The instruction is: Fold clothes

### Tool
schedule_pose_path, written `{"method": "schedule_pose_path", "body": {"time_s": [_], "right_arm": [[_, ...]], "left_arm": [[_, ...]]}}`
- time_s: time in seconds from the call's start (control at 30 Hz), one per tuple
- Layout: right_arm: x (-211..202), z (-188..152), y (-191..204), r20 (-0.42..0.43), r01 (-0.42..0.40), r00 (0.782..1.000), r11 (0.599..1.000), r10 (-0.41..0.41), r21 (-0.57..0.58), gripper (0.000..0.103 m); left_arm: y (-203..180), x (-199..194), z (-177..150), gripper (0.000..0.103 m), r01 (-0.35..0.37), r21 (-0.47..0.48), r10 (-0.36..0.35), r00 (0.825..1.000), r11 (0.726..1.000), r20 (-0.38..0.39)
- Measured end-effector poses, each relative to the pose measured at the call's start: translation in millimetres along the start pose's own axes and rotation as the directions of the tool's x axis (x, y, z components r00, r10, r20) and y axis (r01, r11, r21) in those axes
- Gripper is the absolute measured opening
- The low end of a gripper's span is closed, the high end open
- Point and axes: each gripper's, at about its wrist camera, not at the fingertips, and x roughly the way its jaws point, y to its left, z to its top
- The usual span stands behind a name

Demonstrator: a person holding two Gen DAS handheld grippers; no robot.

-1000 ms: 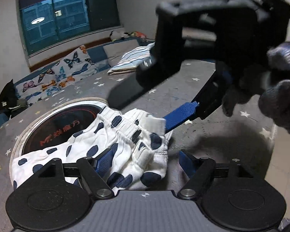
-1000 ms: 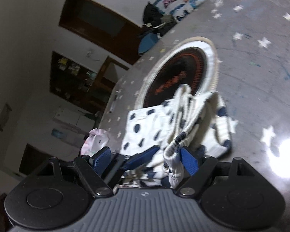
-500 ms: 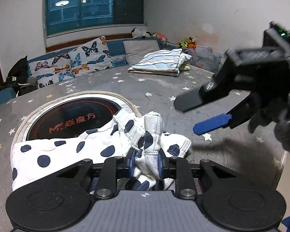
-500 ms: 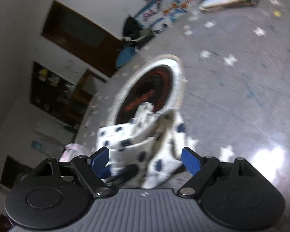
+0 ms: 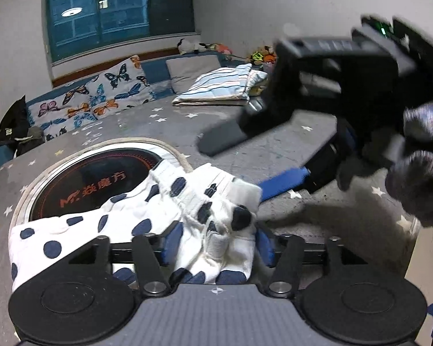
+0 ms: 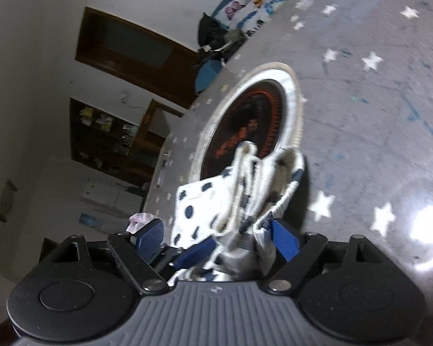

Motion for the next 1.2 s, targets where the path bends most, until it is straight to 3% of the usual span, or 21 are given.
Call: {"method": "schedule_pose_path", "body": {"time_s": [0.2,0.27,0.33,0.43,0.63,0.83,0.93,1.13,1.2], "right_arm": [[6,-2,7,-0.018,-0.016,1.000,1.000,0.016,-0.021,0.084],[6,-1,7,-0.018,-0.016,1.000,1.000,0.015,-0.019,0.084],[4,-1,8,-0.022,-0.013,1.000,1.000,0.012,-0.021,0.084],[2,-1,4,-0.019,0.006,1.000,1.000,-0.006,-0.017,0.085],[7,2,-8,-0.006,0.048,0.999,0.998,-0.048,0.033,0.088],[37,9,-3,-0.037,0.068,0.997,0.997,-0.066,0.043,0.088],[49,9,-2,-0.053,0.093,0.994,0.995,-0.091,0.041,0.081],[54,6,-7,-0.061,0.139,0.988,0.990,-0.139,0.009,0.040],[54,6,-8,-0.059,0.151,0.987,0.989,-0.151,-0.006,0.036]], "left_arm": [[-12,7,-1,0.063,-0.047,0.064,0.047,0.999,0.997,0.004],[-11,10,0,0.048,-0.062,0.058,0.061,0.998,0.996,0.008],[-10,13,1,0.039,-0.076,0.052,0.076,0.997,0.996,0.012],[-7,12,3,0.034,-0.089,0.032,0.088,0.996,0.996,0.026],[-6,0,6,0.031,-0.083,0.009,0.082,0.995,0.996,0.057],[-8,-4,1,0.032,-0.074,0.007,0.073,0.996,0.997,0.060],[-6,-7,0,0.037,-0.069,0.004,0.069,0.996,0.998,0.056],[5,-28,-7,0.047,-0.048,-0.022,0.049,0.997,0.999,0.052],[12,-40,-11,0.049,-0.040,-0.057,0.043,0.998,0.998,0.054]]}}
